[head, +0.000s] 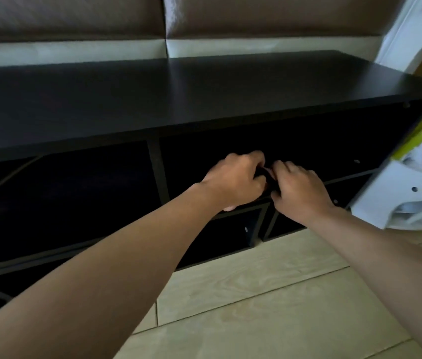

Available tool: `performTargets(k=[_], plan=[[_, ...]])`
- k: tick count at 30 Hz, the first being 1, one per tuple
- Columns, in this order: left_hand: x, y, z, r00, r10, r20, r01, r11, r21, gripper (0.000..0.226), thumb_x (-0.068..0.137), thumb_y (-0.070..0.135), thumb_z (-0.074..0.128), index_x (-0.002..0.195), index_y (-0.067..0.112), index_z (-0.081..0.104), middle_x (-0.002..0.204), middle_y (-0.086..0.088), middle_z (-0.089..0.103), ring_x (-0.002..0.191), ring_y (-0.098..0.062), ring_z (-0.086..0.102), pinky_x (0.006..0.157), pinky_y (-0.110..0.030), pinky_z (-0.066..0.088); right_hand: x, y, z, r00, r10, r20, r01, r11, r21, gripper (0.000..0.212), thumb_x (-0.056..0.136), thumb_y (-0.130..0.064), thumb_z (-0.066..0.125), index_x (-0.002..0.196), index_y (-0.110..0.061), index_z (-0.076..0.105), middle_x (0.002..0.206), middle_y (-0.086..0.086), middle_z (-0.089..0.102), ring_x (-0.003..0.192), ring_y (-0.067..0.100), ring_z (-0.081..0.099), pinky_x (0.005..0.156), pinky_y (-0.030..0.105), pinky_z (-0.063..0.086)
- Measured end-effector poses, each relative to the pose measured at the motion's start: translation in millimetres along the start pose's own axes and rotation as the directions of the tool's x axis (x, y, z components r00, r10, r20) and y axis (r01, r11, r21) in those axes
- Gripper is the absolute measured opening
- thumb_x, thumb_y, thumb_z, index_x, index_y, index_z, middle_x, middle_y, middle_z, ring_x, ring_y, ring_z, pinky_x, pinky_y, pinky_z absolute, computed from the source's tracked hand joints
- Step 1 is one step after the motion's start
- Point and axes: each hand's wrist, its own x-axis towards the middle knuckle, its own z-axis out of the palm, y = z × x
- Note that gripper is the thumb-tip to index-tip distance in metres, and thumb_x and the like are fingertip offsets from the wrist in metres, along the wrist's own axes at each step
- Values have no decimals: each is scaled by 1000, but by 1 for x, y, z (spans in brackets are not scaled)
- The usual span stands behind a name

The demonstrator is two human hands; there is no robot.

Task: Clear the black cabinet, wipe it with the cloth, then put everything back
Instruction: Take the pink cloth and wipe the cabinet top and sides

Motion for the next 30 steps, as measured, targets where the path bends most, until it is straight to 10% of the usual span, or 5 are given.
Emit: performTargets(k=[7,17,30], plan=[[4,-1,7,994,-9,108,-43,880,473,87,76,67,67,141,24,30,108,-3,57,91,-24,62,80,-39,57,22,-5,12,997,-15,-72,30,980,199,31,85,-18,69,111,-13,53,103,10,67,95,35,67,72,38,46],[0,22,9,997,14,78,-61,770,635,44,99,33,55,138,20,39,116,-9,56,101,-34,62,67,-39,45,9,20,10,993,-115,-19,117,989,95,30,83,-19,71,107,-21,51,106,3,62,106,29,60,77,37,43],[-127,-30,-80,986,94,136,-116,979,168,19,93,21,61,111,22,65,91,2,61,81,-20,63,70,-34,58,-35,-90,-86,922,-180,344,119,975,189,31,82,-10,61,98,-36,62,94,-7,65,84,18,66,70,44,59]])
